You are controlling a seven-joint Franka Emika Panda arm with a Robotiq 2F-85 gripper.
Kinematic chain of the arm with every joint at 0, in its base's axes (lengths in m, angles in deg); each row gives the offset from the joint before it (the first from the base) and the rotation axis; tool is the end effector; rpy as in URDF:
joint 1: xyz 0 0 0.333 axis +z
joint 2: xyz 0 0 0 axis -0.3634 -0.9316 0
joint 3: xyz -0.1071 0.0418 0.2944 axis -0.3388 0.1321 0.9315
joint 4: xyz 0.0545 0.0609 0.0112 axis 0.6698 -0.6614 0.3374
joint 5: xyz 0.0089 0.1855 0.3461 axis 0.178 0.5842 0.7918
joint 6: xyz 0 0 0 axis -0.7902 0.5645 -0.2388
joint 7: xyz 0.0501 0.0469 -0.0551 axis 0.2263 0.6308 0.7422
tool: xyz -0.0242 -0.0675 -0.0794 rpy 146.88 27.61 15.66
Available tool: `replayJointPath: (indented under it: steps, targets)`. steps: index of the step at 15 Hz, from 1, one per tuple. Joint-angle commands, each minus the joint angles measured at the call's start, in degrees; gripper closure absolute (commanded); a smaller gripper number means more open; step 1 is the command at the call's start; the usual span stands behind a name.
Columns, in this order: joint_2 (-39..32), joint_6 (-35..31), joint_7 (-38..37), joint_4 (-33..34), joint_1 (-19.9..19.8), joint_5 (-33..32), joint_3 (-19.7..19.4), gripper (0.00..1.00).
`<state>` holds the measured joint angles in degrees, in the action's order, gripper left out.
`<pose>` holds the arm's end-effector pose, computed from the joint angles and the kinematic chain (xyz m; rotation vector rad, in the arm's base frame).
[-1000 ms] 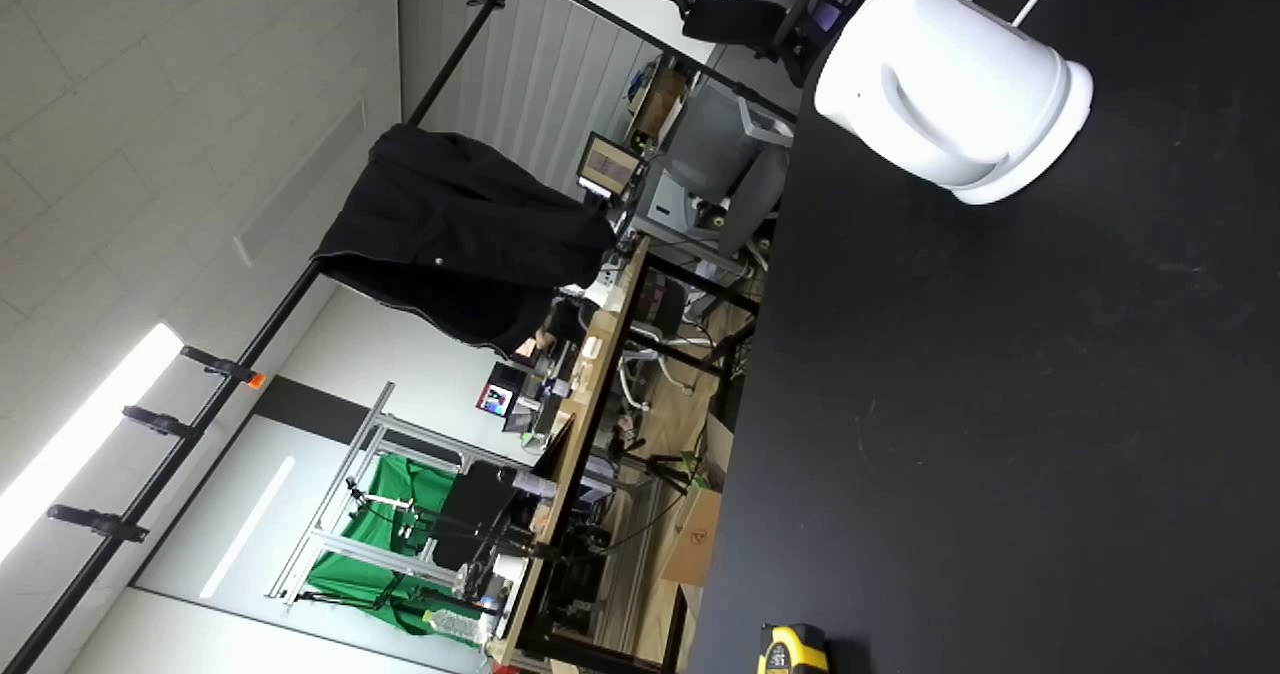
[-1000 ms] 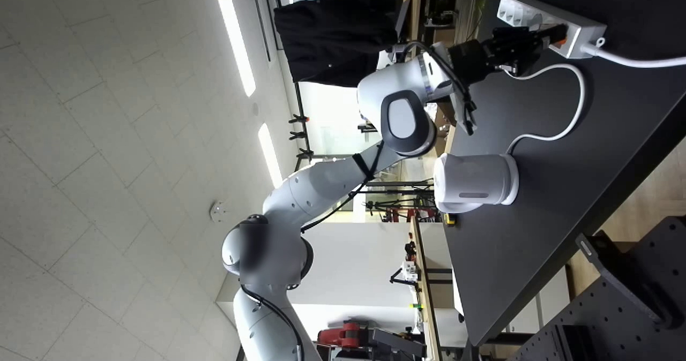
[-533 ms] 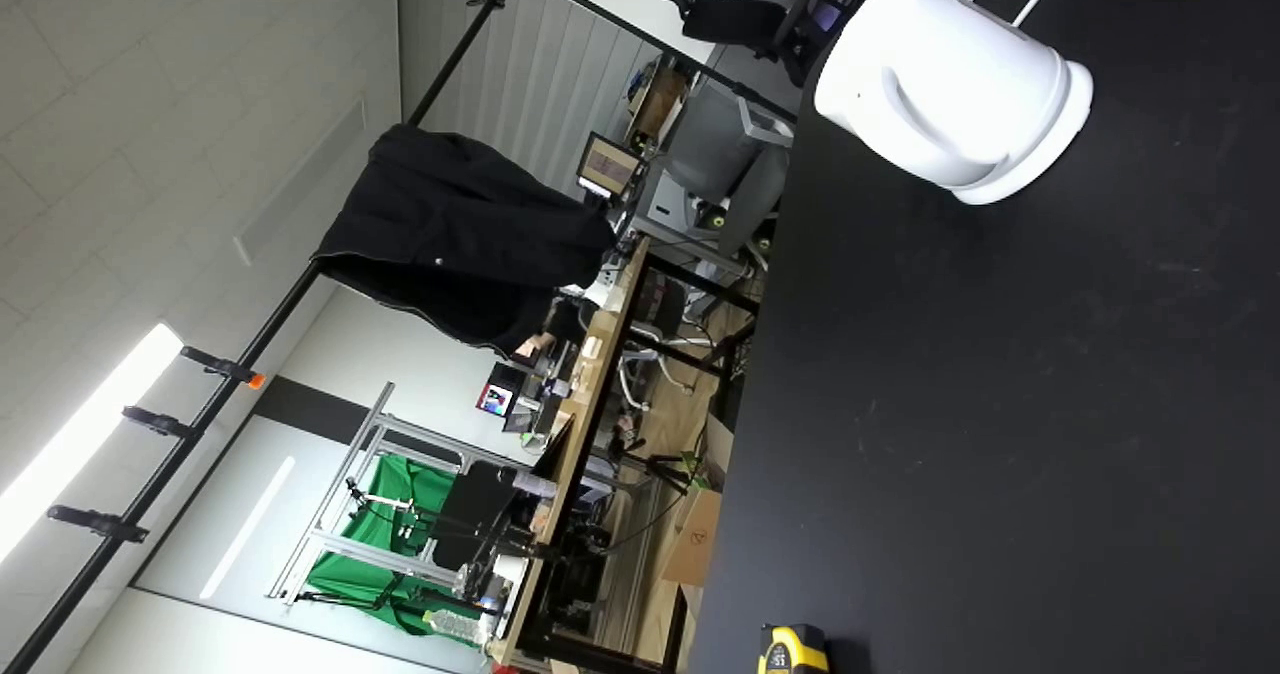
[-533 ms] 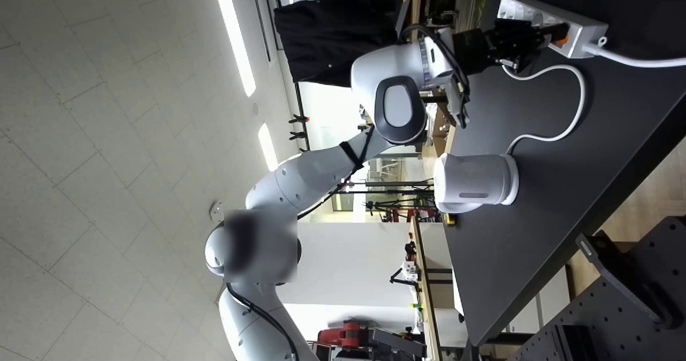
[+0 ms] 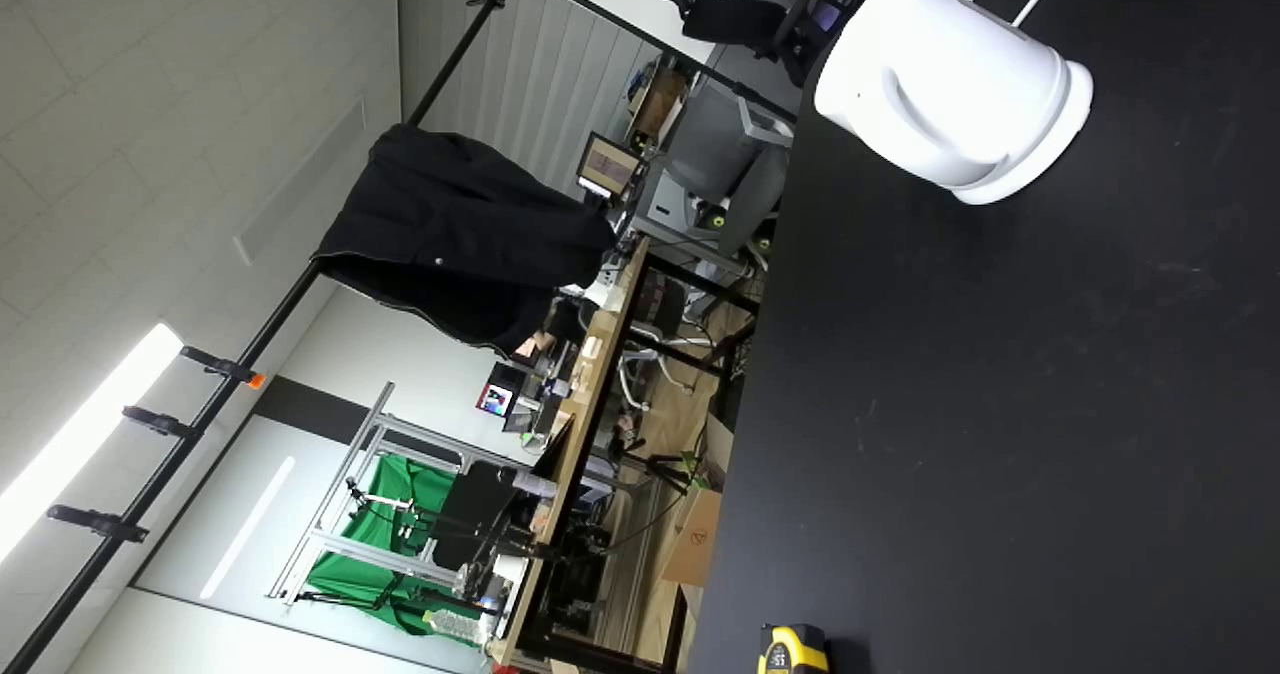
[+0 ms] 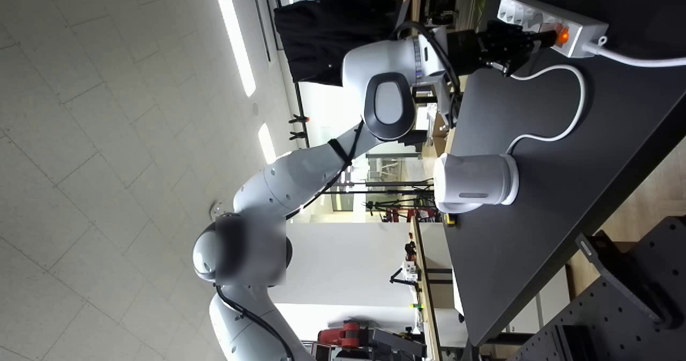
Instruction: Switch off the extension cable
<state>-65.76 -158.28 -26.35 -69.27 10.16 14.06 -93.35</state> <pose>0.4937 -0.3733 0.1234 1.9045 -2.3869 0.1568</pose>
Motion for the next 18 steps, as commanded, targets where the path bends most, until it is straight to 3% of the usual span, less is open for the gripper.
replayJointPath:
  steps: [1, 18]
  targets:
    - [2.2, 3.1, -1.9, 0.3, -2.0, -1.7, 1.1, 1.0]
    - [0.5, 5.6, -0.8, 4.3, -8.3, 0.8, 6.8, 1.0]
